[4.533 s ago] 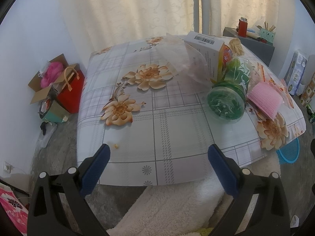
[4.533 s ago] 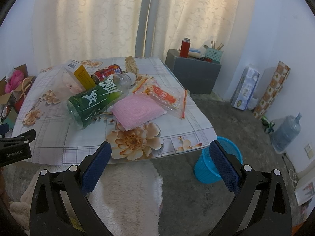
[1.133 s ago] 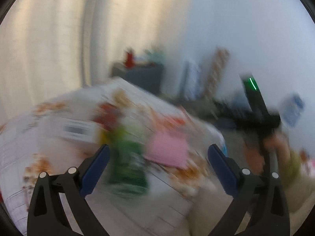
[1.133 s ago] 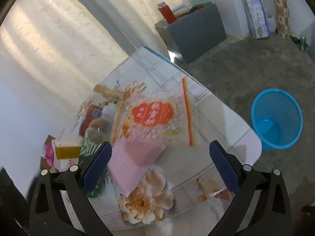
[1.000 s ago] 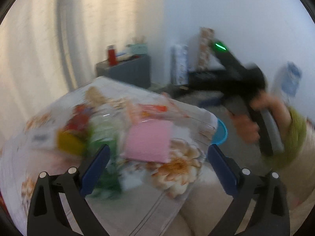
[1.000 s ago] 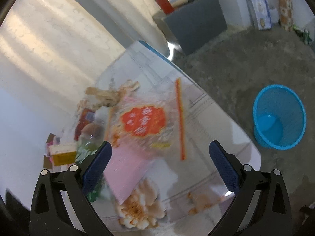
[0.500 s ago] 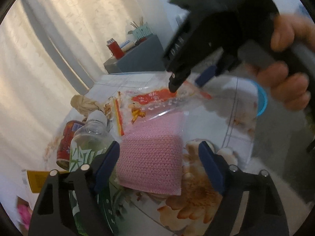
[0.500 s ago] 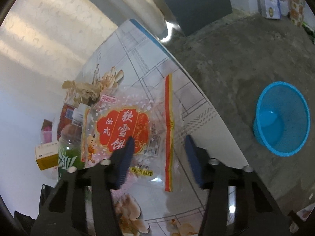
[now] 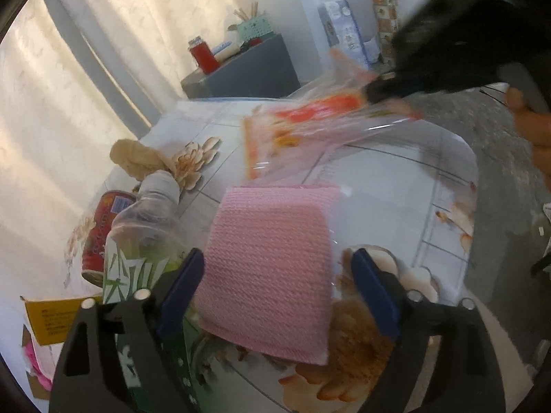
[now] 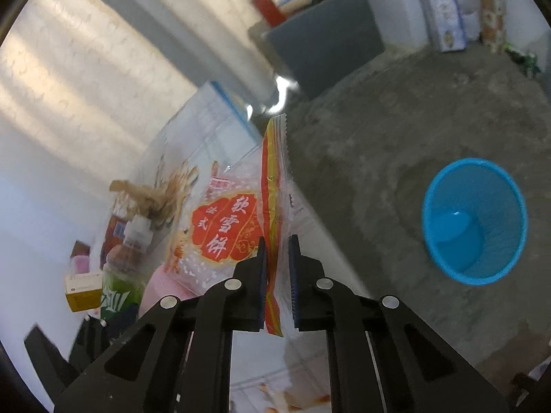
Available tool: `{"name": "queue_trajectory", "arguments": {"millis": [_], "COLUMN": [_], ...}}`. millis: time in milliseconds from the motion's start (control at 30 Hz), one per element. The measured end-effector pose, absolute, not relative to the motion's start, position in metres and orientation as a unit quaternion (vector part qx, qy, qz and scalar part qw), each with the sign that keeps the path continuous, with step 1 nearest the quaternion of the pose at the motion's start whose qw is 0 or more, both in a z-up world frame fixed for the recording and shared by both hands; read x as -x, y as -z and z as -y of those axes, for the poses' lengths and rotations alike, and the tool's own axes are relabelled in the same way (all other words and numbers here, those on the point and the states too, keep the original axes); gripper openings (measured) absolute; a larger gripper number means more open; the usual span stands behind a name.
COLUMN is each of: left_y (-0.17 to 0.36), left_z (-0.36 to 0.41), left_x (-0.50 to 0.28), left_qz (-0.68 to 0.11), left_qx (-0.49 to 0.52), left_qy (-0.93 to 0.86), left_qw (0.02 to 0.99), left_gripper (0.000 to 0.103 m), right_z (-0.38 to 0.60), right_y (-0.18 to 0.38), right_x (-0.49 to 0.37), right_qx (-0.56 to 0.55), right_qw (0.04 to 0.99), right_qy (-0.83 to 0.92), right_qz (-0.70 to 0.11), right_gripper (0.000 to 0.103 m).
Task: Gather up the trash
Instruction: 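Carry the snack bag and pink sponge to the blue wastebasket and release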
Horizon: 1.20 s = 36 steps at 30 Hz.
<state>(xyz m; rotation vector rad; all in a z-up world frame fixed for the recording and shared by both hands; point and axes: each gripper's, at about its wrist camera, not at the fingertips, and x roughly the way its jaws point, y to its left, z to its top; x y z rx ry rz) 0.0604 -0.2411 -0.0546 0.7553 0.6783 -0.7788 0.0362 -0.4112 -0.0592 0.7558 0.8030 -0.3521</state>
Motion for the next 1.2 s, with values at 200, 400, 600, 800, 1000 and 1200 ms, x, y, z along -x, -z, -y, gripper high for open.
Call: {"name": "queue_trajectory", "arguments": {"millis": [200,400,600,800,1000,1200], "left_y": [0.057,0.063,0.060,0.045,0.011,-0.005], "left_z": [0.257,0.268,0.270,0.274,0.322,0.410], "left_x": [-0.091,-0.105,-0.101,-0.085,-0.067,-0.054], "left_qz": [-0.373,-0.412,-0.412,-0.392,-0.369,-0.371], "left_qx": [-0.331,-0.309,-0.302,-0.304,-0.290,-0.282], "left_qy": [0.363,0.366,0.359,0.362,0.426,0.500], "left_qw": [0.787,0.775,0.781,0.789,0.774,0.730], "left_gripper": [0.095,0.096,0.083,0.080,0.080,0.081], "right_z": [0.416,0.420,0.431,0.447,0.473,0.506], "right_y": [0.061,0.070,0.066,0.057,0.051,0.076], "right_x": [-0.012,0.001,0.020,0.047,0.093,0.136], "right_qx": [-0.366,-0.391,-0.405,-0.411,-0.421,-0.442], "right_qw": [0.839,0.836,0.841,0.845,0.841,0.809], "right_qy": [0.179,0.169,0.169,0.181,0.231,0.301], "right_qz": [-0.360,-0.344,-0.317,-0.289,-0.250,-0.242], "right_gripper": [0.009,0.009,0.009,0.009,0.009,0.009]}}
